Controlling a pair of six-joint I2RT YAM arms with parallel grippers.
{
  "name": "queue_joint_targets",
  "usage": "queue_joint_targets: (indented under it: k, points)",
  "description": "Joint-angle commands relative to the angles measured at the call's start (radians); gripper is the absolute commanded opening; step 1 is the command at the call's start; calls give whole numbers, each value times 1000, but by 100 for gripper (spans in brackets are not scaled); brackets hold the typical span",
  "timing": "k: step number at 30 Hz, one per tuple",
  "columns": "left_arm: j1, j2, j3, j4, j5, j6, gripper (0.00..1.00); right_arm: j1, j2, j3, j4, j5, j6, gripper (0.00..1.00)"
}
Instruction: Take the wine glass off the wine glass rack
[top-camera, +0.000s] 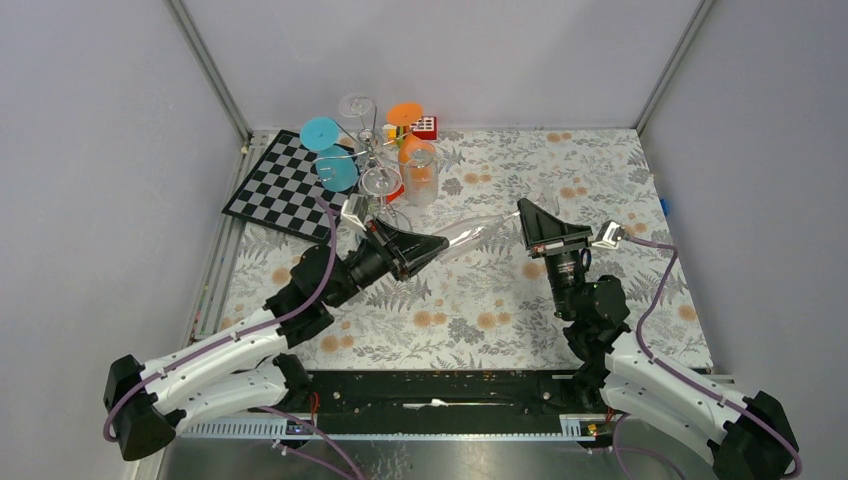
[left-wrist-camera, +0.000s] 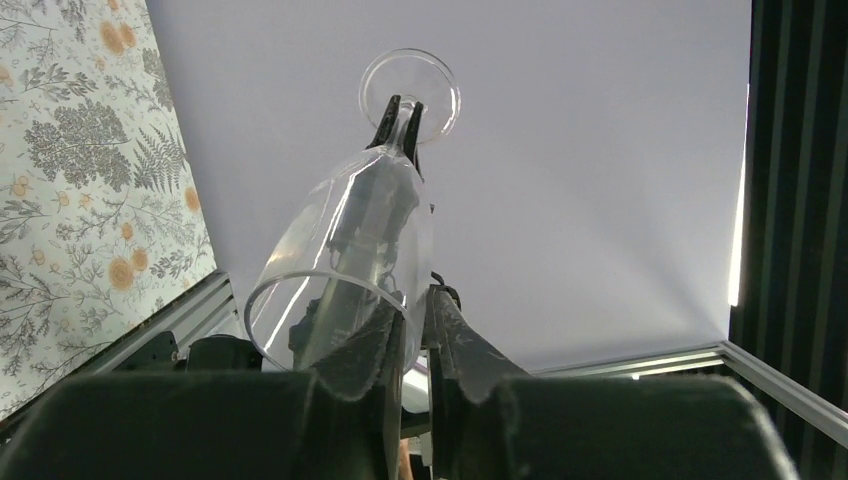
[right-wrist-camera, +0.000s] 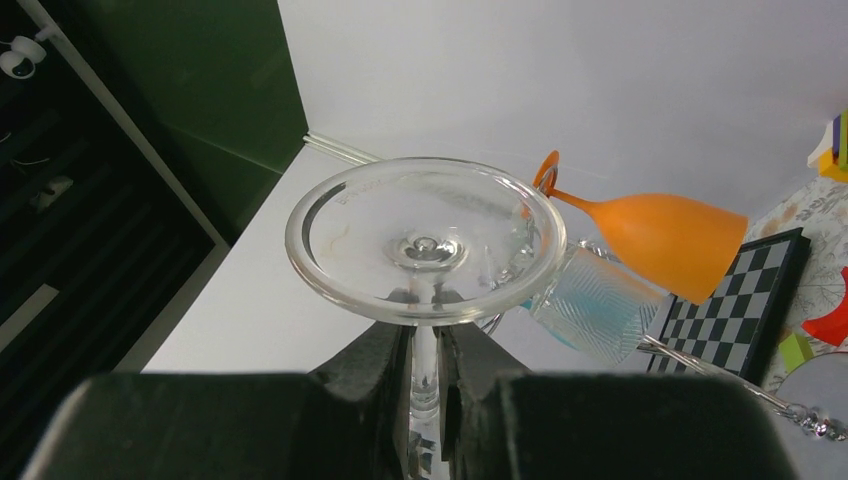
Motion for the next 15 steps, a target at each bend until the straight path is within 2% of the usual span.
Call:
queue_joint_targets:
  k: [1, 3, 5, 7, 10, 13, 15]
  points:
    - [-5, -3, 56, 82, -20, 5, 8, 0, 14, 29, -10, 13, -21, 0]
    - [-4, -3, 59, 81, -22, 14, 0, 0, 15, 26, -12, 13, -18, 0]
    - [-4, -3, 66, 69, -27, 31, 0, 0, 9, 24, -17, 16, -15, 2]
    - [-5, 0, 83, 40, -28, 50, 0, -1, 1, 15, -16, 16, -14, 18]
    - [-5, 8, 129, -37, -35, 100, 0, -1, -21, 4, 3, 13, -35, 48]
    - [-5, 22, 175, -114, -64, 170, 0, 1, -57, 0, -25, 14, -71, 67]
    - [-4, 38, 229, -209, -93, 232, 0, 0, -96, -3, -76, 14, -97, 74]
